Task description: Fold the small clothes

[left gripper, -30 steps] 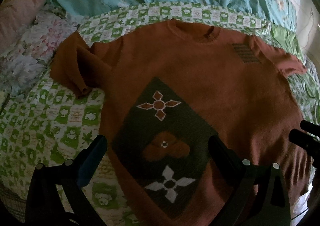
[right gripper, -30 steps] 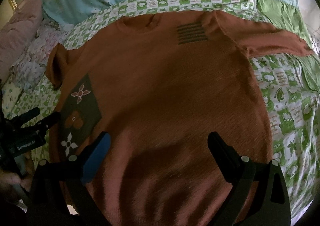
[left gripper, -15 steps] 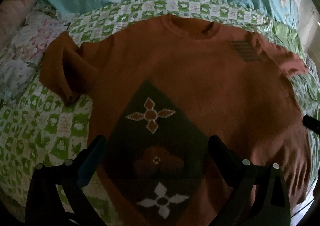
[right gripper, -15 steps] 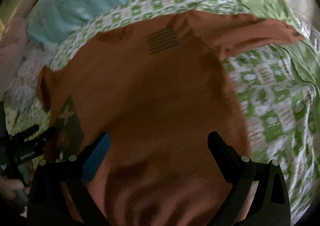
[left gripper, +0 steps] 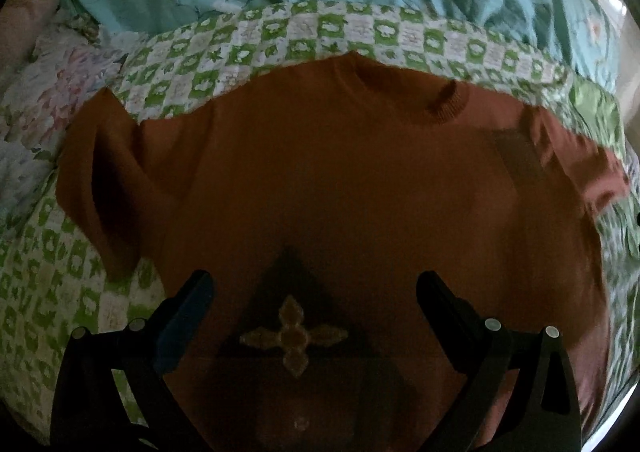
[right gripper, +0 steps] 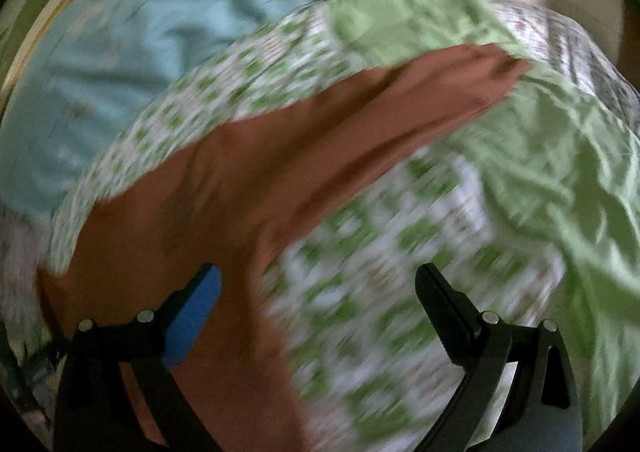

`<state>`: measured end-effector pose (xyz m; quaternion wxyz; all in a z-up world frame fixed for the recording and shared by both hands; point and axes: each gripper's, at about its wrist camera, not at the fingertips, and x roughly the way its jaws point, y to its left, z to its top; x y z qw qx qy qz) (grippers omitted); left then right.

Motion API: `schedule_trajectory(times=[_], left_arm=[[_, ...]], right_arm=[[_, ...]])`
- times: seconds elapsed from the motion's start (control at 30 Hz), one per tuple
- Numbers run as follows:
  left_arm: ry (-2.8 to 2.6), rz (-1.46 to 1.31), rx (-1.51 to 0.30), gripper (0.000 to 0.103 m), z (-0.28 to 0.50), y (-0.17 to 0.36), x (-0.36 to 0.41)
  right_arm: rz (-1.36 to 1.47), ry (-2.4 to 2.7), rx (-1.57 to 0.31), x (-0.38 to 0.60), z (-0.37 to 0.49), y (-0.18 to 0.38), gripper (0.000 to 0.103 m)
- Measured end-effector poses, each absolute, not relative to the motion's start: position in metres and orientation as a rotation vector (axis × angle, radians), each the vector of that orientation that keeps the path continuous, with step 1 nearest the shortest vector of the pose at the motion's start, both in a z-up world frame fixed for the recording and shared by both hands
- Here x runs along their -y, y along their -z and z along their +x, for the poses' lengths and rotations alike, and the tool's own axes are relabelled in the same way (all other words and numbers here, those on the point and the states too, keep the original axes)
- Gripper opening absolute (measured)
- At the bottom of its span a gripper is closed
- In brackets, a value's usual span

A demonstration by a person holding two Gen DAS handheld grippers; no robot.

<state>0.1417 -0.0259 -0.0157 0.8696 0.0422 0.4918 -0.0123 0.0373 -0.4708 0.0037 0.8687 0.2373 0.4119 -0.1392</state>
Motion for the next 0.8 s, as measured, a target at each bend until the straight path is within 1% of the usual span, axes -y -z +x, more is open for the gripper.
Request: schedule_trajectory(times=[0.07,0.17,0.23,0.27,0.3,0.43,0.53,0.63,0.67,0.7,0.73,0.8], left_arm=[[0.023,0.062,-1.026,0.101,0.155,0.015,0.025],[0.007,0.044,-1.035,0.101,0.175,0.019,0.025],[-0.008,0.038,-1.047,0.101,0.186,0.023,0.025],[-0.01,0.026,-1.059,0.101,0.192,0.026,0.025],[-0.019,0.03,-1.061,0.101,0.195,0.028,0.025],[-0.032,0.033,-1.077,0.101,0.213,0.037,0.025],[-0.033,0.035,-1.098,0.101,0.223,0.044,0.027],[-0.034,0.027,-1.112,0.101,0.233,0.051,0.028],[-0.032,0.021,-1.114,0.101,0.237,0.052,0.027],[-0.032,0.017,-1.12,0.101,0.239,0.054,0.027],[-0.033,0.011,-1.125,0.101,0.239,0.056,0.028],[-0.027,-0.005,-1.123,0.101,0.24,0.056,0.026]], right_arm=[[0.547,0.346,-0.832,0.504,0.045,-0.003,0.096],[0.622,0.439,-0.786,0.56,0.058,-0.001,0.084],[0.64,0.518,-0.786,0.591,0.066,0.003,0.061],[0.651,0.562,-0.789,0.609,0.072,0.006,0.058],[0.662,0.596,-0.789,0.627,0.076,0.01,0.056],[0.744,0.688,-0.751,0.688,0.087,0.021,0.056],[0.799,0.71,-0.721,0.719,0.092,0.028,0.056],[0.832,0.715,-0.732,0.737,0.107,0.039,0.056],[0.828,0.715,-0.732,0.74,0.112,0.041,0.054],[0.819,0.709,-0.735,0.742,0.118,0.04,0.034],[0.81,0.695,-0.748,0.742,0.122,0.037,0.007],[0.805,0.659,-0.747,0.736,0.125,0.03,0.007]])
